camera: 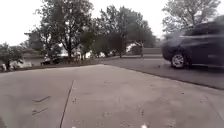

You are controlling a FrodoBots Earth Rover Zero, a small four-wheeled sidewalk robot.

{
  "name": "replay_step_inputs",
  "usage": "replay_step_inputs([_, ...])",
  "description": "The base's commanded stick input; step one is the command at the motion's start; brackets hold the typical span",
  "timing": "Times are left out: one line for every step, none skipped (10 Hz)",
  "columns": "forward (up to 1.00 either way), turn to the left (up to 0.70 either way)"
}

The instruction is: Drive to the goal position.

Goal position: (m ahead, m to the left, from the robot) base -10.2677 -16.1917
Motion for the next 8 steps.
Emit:
replay_step_inputs([0.06, 0.0])
replay_step_inputs([0.06, 0.0])
replay_step_inputs([0.06, 0.0])
replay_step_inputs([0.06, 0.0])
replay_step_inputs([0.07, 0.0])
replay_step_inputs([0.06, 0.0])
replay_step_inputs([0.06, 0.0])
replay_step_inputs([0.07, 0.0])
